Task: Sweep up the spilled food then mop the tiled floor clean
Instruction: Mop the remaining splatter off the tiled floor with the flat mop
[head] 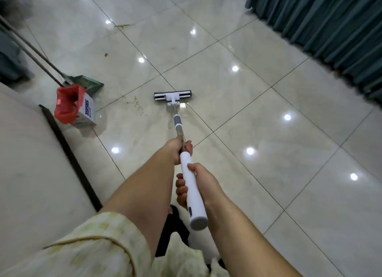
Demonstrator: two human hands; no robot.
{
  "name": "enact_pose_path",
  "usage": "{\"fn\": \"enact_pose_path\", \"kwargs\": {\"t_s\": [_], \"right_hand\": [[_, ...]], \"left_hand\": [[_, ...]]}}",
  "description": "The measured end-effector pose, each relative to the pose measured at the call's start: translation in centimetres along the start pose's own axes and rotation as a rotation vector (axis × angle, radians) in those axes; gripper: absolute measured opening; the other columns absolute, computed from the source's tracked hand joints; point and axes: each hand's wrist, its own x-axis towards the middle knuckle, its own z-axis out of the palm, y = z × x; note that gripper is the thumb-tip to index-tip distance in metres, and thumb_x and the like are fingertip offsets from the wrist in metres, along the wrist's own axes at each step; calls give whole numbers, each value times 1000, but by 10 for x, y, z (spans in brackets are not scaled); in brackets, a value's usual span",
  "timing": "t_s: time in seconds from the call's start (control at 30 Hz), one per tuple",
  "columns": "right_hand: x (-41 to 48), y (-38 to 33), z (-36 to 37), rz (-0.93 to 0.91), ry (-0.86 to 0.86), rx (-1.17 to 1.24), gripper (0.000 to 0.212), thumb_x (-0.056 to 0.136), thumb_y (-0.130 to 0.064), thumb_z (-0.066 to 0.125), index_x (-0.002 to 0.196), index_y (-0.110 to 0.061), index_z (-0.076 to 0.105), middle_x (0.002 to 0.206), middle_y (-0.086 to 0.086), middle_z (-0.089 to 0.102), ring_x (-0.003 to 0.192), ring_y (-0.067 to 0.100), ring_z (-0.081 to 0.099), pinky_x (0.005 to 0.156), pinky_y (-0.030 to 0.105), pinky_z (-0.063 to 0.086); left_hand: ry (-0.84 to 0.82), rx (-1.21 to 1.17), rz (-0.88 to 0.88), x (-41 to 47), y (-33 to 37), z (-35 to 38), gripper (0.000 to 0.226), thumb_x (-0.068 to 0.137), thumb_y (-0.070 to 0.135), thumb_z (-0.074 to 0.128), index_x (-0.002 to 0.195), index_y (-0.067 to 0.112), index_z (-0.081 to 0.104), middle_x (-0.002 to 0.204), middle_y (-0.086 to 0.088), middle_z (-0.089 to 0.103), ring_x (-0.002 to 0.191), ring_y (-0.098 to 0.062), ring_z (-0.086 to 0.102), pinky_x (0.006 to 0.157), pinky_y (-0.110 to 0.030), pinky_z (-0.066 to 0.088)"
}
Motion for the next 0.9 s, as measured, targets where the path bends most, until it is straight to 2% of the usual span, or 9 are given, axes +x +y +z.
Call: {"fn": "enact_pose_path", "kwargs": {"t_s": [0.2,0.33,0.4,0.57,0.67,0.73,0.8,0.9], "right_hand": [[-59,52,-85,9,-22,-65,24,87,-28,57,85,-4,55,64,6,52,43,14,47,39,20,42],[-99,71,-147,1,-22,-84,22,88,-25,52,77,-6,50,63,2,43,41,12,40,37,16,36],[-116,73,-163,-17,-42,-98,19,88,-23,50,76,-8,47,64,1,39,37,11,37,35,15,35],[-147,69,-172,-81,-70,-172,5,91,-18,48,93,-14,48,62,1,38,38,12,37,35,15,35],[-151,61,-172,-88,-67,-203,3,90,-15,49,90,-13,51,59,2,42,37,12,41,34,16,36],[-147,55,-170,-80,-71,-204,7,91,-15,50,86,-10,49,58,3,40,37,13,40,34,17,35],[-140,46,-164,-77,-78,-209,9,91,-11,50,81,-9,48,57,3,39,37,12,39,34,16,35],[-130,18,-145,-70,-97,-187,11,91,-9,50,81,-9,48,56,2,39,34,11,39,34,15,35]], "left_hand": [[-4,-98,39,-34,-112,13,38,99,38,47,78,7,43,45,-6,46,28,-10,40,33,-12,37],[46,-70,80,-49,-188,35,36,99,39,47,83,8,40,60,-4,43,27,-11,40,33,-12,36],[73,-69,104,-60,-209,48,37,99,42,47,85,9,39,59,-4,43,28,-12,40,33,-12,37],[47,-84,143,-94,-230,70,37,94,45,56,80,14,42,42,0,45,28,-11,41,35,-13,37],[5,-146,161,-103,-234,78,20,96,41,53,90,22,51,47,5,52,29,-10,42,34,-10,34],[17,-146,160,-101,-227,82,17,98,40,51,93,24,51,47,5,51,29,-10,40,33,-8,31],[61,-89,147,-94,-212,85,19,98,38,48,92,20,47,44,2,44,29,-9,38,32,-9,30],[75,-9,108,-85,-180,92,33,98,42,45,78,16,41,42,1,43,27,-11,38,32,-10,31]]}}
